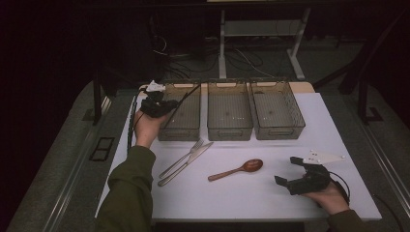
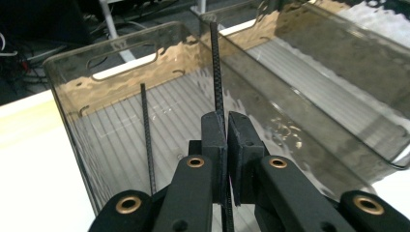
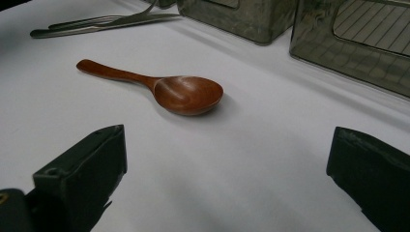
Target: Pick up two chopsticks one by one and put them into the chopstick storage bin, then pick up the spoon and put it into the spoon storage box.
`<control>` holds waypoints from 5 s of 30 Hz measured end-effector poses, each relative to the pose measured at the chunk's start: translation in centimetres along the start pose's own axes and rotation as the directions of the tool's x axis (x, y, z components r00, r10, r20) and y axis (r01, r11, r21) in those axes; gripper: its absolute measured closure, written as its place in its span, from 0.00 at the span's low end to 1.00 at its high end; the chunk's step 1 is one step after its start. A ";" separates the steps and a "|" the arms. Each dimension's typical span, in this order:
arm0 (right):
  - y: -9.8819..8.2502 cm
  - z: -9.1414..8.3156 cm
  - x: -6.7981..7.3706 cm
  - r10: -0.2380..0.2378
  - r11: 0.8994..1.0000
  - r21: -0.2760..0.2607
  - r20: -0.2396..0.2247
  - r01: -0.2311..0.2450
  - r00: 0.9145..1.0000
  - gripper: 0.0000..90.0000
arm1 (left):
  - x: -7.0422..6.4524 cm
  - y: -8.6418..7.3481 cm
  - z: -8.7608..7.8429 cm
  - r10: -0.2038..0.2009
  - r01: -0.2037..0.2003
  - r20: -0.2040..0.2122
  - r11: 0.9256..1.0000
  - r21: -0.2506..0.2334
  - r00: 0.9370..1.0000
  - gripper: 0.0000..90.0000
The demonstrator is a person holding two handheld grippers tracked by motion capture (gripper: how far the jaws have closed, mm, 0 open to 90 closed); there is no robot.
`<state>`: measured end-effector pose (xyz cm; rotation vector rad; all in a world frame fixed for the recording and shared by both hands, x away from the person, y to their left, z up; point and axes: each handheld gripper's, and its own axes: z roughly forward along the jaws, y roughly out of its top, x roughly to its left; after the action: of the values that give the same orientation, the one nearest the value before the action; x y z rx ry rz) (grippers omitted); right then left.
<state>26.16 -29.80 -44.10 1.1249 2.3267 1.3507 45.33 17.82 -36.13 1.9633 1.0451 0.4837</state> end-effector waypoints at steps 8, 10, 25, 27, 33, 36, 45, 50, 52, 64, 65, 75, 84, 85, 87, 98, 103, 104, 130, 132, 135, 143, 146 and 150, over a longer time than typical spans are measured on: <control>0.0 0.0 0.0 -0.001 1.000 -0.001 -0.001 0.001 1.000 0.00 | 0.5 -0.6 1.5 -0.035 0.036 -0.032 0.999 0.038 0.999 0.95; 0.0 0.0 0.0 -0.001 1.000 -0.001 -0.002 0.001 1.000 0.00 | 0.6 -0.7 1.7 -0.048 0.049 -0.032 0.998 0.040 0.998 0.95; 0.0 -0.1 0.0 -0.005 1.000 -0.002 -0.001 0.005 1.000 0.00 | 0.0 -0.6 2.2 -0.022 0.024 -0.051 0.999 0.046 0.998 0.75; 0.0 -0.1 0.0 -0.006 1.000 -0.003 0.000 0.006 1.000 0.00 | 0.0 -0.5 2.1 -0.022 0.024 -0.045 0.999 0.039 0.999 0.73; 0.0 0.0 0.0 -0.002 1.000 -0.001 -0.001 0.002 1.000 0.00 | -0.1 -0.4 1.5 -0.016 0.016 -0.015 1.000 0.020 1.000 0.65; 0.0 0.0 -0.1 0.003 1.000 -0.002 0.002 -0.003 1.000 0.00 | -0.3 -0.2 1.1 -0.009 0.009 0.020 1.000 -0.002 1.000 0.62; 0.1 0.1 -0.1 0.009 1.000 -0.006 0.004 -0.009 1.000 0.00 | -1.9 0.3 -0.5 0.031 -0.028 0.130 0.999 -0.022 0.991 0.49; 0.2 0.2 -0.2 0.010 1.000 -0.010 0.003 -0.010 1.000 0.00 | -3.0 0.4 -1.8 0.047 -0.039 0.179 0.998 -0.049 0.983 0.45; 0.2 0.2 -0.1 0.008 1.000 -0.004 0.001 -0.008 1.000 0.00 | -3.4 0.2 -2.3 0.059 -0.049 0.194 0.997 -0.054 0.979 0.43; 0.1 -0.1 -0.1 0.004 1.000 -0.010 0.000 -0.004 1.000 0.00 | -5.3 -2.6 -4.4 0.087 -0.073 0.240 0.995 -0.064 0.967 0.35; 0.1 -0.1 -0.1 0.004 1.000 -0.010 0.000 -0.004 1.000 0.00 | -5.4 -3.0 -4.5 0.090 -0.076 0.242 0.995 -0.064 0.966 0.35; 0.0 -0.2 0.0 0.005 1.000 -0.005 0.006 -0.005 1.000 0.00 | -6.9 -5.5 -5.8 0.112 -0.093 0.273 0.992 -0.081 0.956 0.31; -0.1 -0.4 0.0 -0.002 1.000 -0.011 0.008 0.002 1.000 0.00 | -8.7 -8.1 -6.8 0.135 -0.117 0.295 0.990 -0.079 0.946 0.26; -0.1 -0.4 0.0 -0.003 1.000 -0.010 0.008 0.003 1.000 0.00 | -8.8 -8.5 -6.8 0.136 -0.117 0.297 0.990 -0.080 0.945 0.25; -0.1 -0.5 0.1 -0.002 1.000 -0.010 0.007 0.003 1.000 0.00 | -9.1 -9.1 -7.0 0.138 -0.119 0.306 0.990 -0.081 0.942 0.25; 0.1 -0.6 0.2 -0.002 1.000 0.004 -0.009 0.002 1.000 0.00 | -9.8 -12.1 -7.5 0.158 -0.132 0.337 0.986 -0.096 0.928 0.16; 0.7 -0.8 0.2 0.005 1.000 0.014 -0.026 -0.004 1.000 0.00 | -10.1 -13.6 -7.1 0.153 -0.135 0.343 0.988 -0.077 0.927 0.13; 0.8 -0.7 0.2 0.005 1.000 0.014 -0.024 -0.005 1.000 0.00 | -10.2 -13.8 -7.0 0.148 -0.130 0.341 0.989 -0.075 0.928 0.10; 5.2 4.1 0.0 -0.026 0.999 0.023 -0.098 0.028 0.995 0.00 | -10.4 -14.3 -6.4 0.169 -0.166 0.345 0.985 -0.037 0.924 0.00; 5.5 4.5 0.0 -0.027 0.999 0.021 -0.102 0.029 0.994 0.00 | -10.3 -14.3 -6.4 0.165 -0.163 0.343 0.986 -0.037 0.925 0.00; 6.0 5.2 0.0 -0.030 0.999 0.019 -0.111 0.032 0.993 0.00 | -10.3 -14.3 -6.4 0.165 -0.164 0.342 0.986 -0.034 0.925 0.00; 6.8 6.5 -0.2 -0.036 0.999 0.028 -0.122 0.040 0.992 0.06 | -10.1 -14.2 -6.5 0.165 -0.163 0.342 0.986 -0.035 0.925 0.00; 6.6 6.5 -0.2 -0.047 0.997 0.061 -0.131 0.056 0.990 0.11 | -10.1 -14.2 -6.5 0.161 -0.159 0.342 0.987 -0.034 0.926 0.00; 6.5 6.4 -0.3 -0.050 0.995 0.080 -0.149 0.063 0.988 0.25 | -10.1 -14.2 -6.6 0.160 -0.156 0.337 0.987 -0.039 0.928 0.00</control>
<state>33.02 -24.06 -42.38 1.0053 2.5219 1.3697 28.24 17.17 -43.46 2.0389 0.6681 0.2221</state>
